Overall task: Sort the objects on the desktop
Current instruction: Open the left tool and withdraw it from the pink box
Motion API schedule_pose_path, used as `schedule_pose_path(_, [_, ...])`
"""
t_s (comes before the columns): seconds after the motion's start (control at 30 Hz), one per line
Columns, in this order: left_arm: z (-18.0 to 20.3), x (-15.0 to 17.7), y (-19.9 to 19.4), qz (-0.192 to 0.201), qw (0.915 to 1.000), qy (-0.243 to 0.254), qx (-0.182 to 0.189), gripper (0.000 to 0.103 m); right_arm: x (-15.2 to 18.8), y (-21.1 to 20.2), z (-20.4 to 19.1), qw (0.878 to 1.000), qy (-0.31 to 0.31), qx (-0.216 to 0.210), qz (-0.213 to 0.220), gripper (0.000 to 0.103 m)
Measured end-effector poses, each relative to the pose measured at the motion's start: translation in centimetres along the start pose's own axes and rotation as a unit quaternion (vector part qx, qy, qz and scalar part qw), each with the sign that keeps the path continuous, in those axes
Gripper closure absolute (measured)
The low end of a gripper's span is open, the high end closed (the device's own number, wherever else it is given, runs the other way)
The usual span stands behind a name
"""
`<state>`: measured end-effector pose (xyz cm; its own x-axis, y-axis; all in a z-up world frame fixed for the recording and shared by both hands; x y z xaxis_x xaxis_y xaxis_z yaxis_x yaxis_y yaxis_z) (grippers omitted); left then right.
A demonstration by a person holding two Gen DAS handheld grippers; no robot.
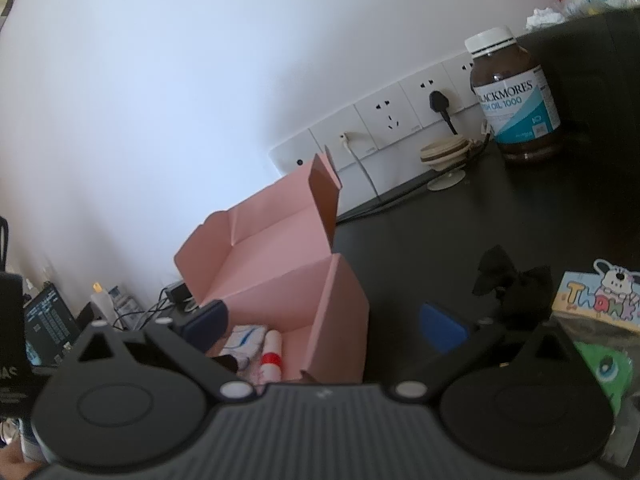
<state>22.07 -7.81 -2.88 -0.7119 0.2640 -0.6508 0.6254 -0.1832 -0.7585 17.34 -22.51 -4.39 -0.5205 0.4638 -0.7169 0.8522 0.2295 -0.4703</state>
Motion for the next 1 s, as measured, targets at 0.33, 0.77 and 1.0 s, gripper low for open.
schedule_pose_path(0.33, [-2.7,0.2,-3.3,0.076,0.9961,-0.023,-0.037,0.022,-0.1,0.3,0.3,1.000,0.006,-0.005,-0.010,0.001])
schedule_pose_path(0.77, [-6.5,2.6,-1.5,0.037,0.9951,-0.075,-0.054,0.022,0.2,1.0,-0.9,0.999,-0.026,-0.017,-0.036,0.001])
schedule_pose_path(1.0, [-6.4,3.5,-2.3,0.044,0.9956,-0.067,-0.048,0.022,0.7,2.0,-1.8,0.993,-0.054,-0.064,-0.079,0.001])
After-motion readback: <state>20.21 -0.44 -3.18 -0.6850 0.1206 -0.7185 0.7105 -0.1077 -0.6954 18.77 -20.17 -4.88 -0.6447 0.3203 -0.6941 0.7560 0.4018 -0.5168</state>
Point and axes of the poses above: each gripper's, at about its wrist camera, not at the fingertips, and y roughly the way its jaws point, z to its right, x to its underside, the point moved 4 cm from there along y, roughly the way its jaws point, and after that the axes turned 10 degrees about -z, right-handed, at the moved point
